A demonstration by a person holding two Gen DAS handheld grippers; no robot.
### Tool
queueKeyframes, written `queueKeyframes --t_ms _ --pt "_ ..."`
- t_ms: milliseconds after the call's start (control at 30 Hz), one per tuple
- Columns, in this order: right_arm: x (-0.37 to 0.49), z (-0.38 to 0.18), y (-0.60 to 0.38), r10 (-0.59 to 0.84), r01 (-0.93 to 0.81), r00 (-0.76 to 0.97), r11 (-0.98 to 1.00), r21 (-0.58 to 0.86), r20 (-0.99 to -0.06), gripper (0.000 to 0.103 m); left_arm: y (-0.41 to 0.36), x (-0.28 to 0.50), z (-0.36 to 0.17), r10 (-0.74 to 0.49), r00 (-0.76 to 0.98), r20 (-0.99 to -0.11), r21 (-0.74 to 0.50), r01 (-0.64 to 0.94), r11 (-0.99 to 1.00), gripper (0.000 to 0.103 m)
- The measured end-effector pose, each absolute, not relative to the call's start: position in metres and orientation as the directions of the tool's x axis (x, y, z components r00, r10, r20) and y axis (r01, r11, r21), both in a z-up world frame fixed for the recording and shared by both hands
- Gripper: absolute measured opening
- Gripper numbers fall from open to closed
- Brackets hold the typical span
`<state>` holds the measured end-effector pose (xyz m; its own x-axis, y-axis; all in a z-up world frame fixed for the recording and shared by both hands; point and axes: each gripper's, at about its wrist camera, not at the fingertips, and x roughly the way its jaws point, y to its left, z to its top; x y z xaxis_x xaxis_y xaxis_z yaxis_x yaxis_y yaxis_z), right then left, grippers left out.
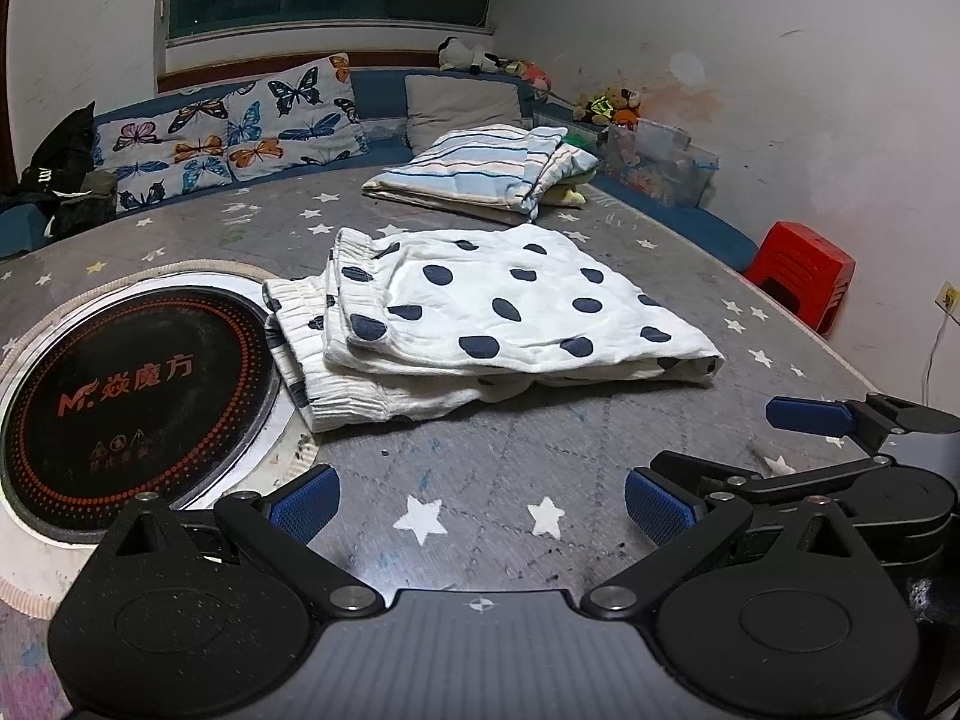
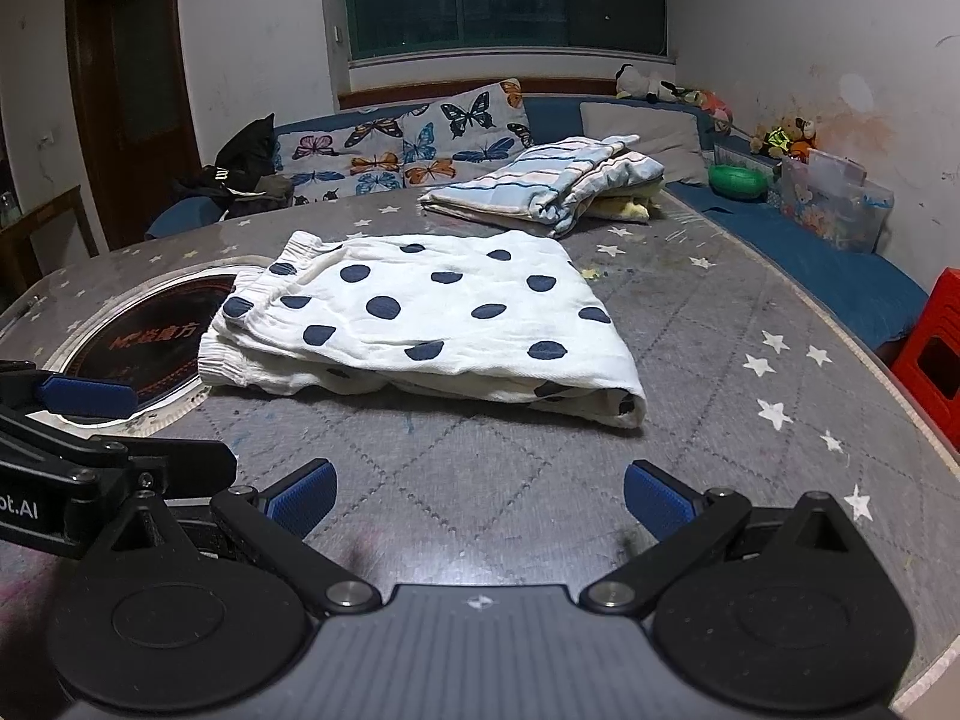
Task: Fold clothes
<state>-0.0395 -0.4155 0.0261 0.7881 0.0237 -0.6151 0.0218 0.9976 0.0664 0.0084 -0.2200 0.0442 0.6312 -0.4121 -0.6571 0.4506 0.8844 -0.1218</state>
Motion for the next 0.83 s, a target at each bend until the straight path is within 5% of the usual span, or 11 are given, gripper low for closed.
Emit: queueKeyframes --t_ms 833 --pt "-0.0426 0.0294 -0.4074 0.021 0.014 0.789 0.999 0.053 -0.614 0.103 -0.2124 0.0047 0.0462 -0.416 0.642 -0.644 -0.134 0.441 0.887 0.103"
